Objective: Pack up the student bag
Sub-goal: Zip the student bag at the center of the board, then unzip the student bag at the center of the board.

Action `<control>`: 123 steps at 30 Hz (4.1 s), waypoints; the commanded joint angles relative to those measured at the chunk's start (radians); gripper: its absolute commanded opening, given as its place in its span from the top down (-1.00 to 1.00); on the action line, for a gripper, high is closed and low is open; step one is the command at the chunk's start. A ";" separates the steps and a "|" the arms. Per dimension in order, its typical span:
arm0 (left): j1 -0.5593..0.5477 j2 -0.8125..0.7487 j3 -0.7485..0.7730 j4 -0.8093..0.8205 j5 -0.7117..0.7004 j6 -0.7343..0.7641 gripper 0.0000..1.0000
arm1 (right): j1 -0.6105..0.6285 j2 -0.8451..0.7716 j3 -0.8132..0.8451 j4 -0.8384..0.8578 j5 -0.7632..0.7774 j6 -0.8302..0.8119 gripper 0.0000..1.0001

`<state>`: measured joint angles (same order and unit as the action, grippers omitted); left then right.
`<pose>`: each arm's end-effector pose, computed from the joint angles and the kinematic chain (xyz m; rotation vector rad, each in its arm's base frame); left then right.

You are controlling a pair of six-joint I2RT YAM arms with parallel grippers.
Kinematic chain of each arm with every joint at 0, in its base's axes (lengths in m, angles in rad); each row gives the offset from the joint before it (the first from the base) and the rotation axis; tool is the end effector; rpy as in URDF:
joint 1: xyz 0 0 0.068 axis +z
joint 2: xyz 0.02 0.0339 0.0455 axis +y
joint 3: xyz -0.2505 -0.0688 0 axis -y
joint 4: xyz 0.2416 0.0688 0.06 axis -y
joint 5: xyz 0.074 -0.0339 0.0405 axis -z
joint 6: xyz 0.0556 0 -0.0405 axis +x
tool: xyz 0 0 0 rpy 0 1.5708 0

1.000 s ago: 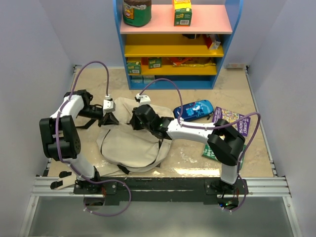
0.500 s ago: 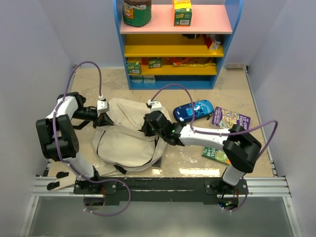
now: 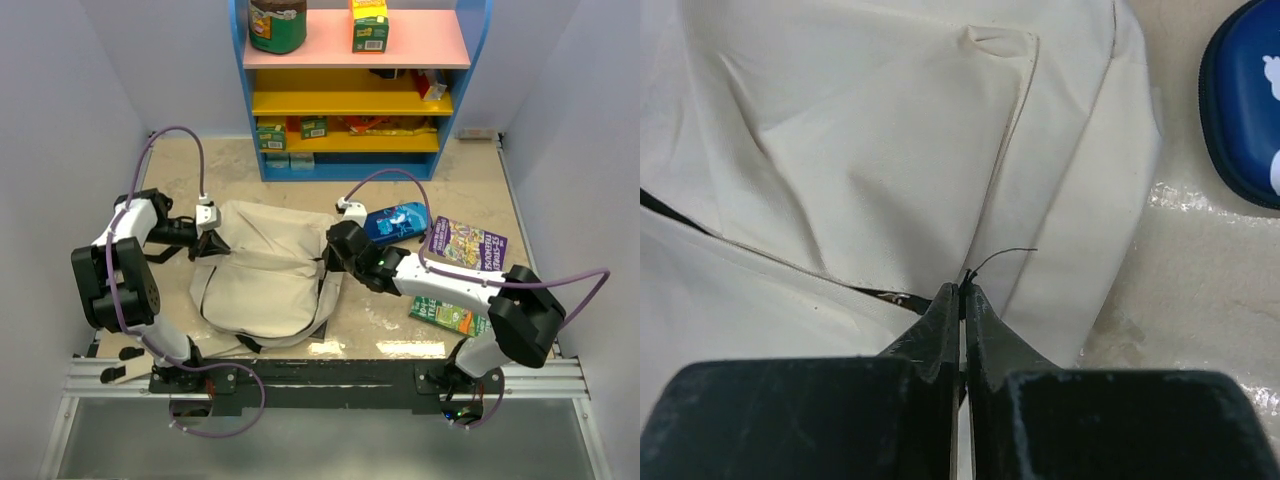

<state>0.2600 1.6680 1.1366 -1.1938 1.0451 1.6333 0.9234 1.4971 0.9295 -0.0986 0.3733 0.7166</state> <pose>0.2707 0.0222 0.1914 1.3322 1.7814 -0.8875 0.2191 0.2561 0.2063 -0.0265 2.2296 0.5027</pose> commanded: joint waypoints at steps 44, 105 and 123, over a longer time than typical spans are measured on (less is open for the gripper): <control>-0.498 -0.034 -0.075 0.617 -0.092 -0.647 1.00 | -0.041 0.098 0.091 0.174 -0.086 -0.062 0.66; -0.369 -0.321 -0.136 0.718 -0.059 -0.989 1.00 | 0.097 -0.334 -0.354 0.233 0.078 0.049 -0.07; -0.369 -0.321 -0.161 0.704 -0.046 -0.975 1.00 | 0.045 -0.218 -0.308 0.516 -0.174 -0.032 0.23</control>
<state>-0.1070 1.3834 0.9726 -0.5236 0.9497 0.6437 0.9695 1.2675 0.5793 0.3103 0.2623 0.7048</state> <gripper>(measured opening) 0.018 0.442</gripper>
